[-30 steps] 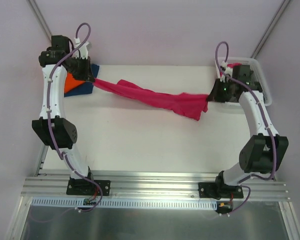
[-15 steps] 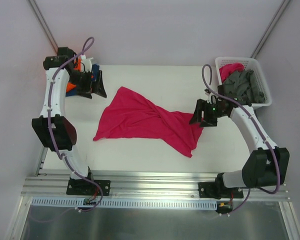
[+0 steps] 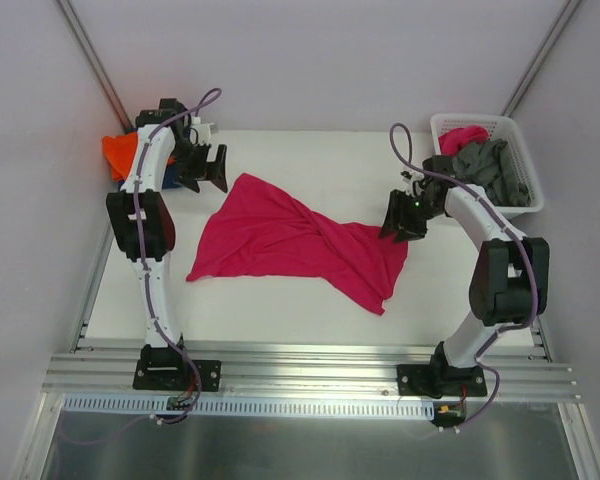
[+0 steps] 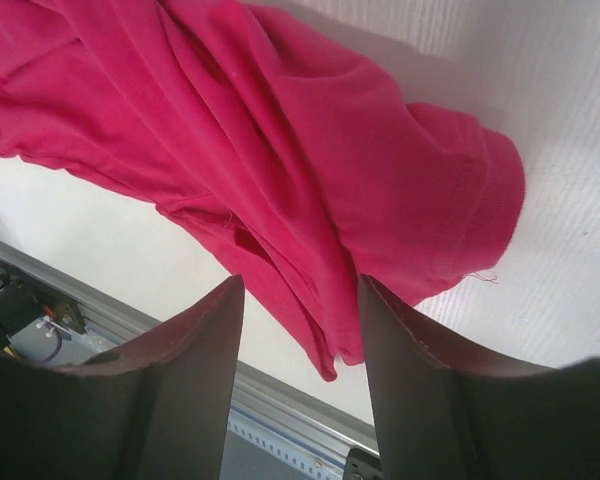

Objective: Fold and stack the t-shirts
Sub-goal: Fold the tshirt

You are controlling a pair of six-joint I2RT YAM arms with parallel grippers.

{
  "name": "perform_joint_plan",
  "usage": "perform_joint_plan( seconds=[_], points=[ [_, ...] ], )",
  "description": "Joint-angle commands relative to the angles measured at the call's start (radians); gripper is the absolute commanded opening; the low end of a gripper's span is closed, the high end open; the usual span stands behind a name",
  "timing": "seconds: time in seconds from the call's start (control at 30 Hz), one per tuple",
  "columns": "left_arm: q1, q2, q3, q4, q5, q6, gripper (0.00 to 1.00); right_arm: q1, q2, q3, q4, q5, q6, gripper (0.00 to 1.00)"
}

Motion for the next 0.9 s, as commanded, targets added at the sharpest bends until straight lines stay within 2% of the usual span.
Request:
perform_joint_plan(
  seconds=[0.0, 0.2, 0.33, 0.37, 0.4, 0.43, 0.47, 0.7, 0.87],
  points=[
    [-0.02, -0.032, 0.055, -0.008, -0.005, 0.011, 0.99, 0.031, 0.009, -0.03, -0.02, 0.007, -0.03, 0.52],
    [-0.041, -0.031, 0.067, 0.002, -0.008, -0.001, 0.99, 0.083, 0.061, -0.021, -0.014, 0.024, -0.038, 0.49],
    [-0.041, -0.055, 0.052, 0.002, -0.016, -0.009, 0.99, 0.097, 0.126, 0.058, -0.024, 0.038, -0.047, 0.37],
    [-0.041, -0.069, 0.046, 0.003, -0.017, -0.009, 0.99, 0.101, 0.156, 0.074, -0.028, 0.04, -0.052, 0.33],
    [-0.041, -0.077, 0.036, 0.002, -0.019, -0.01, 0.99, 0.101, 0.169, 0.109, -0.029, 0.043, -0.056, 0.14],
    [-0.041, -0.083, 0.035, 0.0, -0.017, -0.011, 0.99, 0.103, 0.184, 0.124, -0.032, 0.056, -0.062, 0.03],
    [-0.041, -0.095, 0.032, 0.0, -0.02, -0.012, 0.99, 0.104, 0.202, 0.144, -0.037, 0.069, -0.075, 0.01],
    [-0.04, -0.132, 0.018, 0.003, -0.024, -0.012, 0.99, 0.087, 0.216, 0.31, -0.032, 0.141, -0.113, 0.01],
    [-0.041, -0.143, 0.015, 0.005, -0.039, -0.012, 0.99, 0.086, 0.181, 0.307, -0.031, 0.152, -0.112, 0.01]
  ],
)
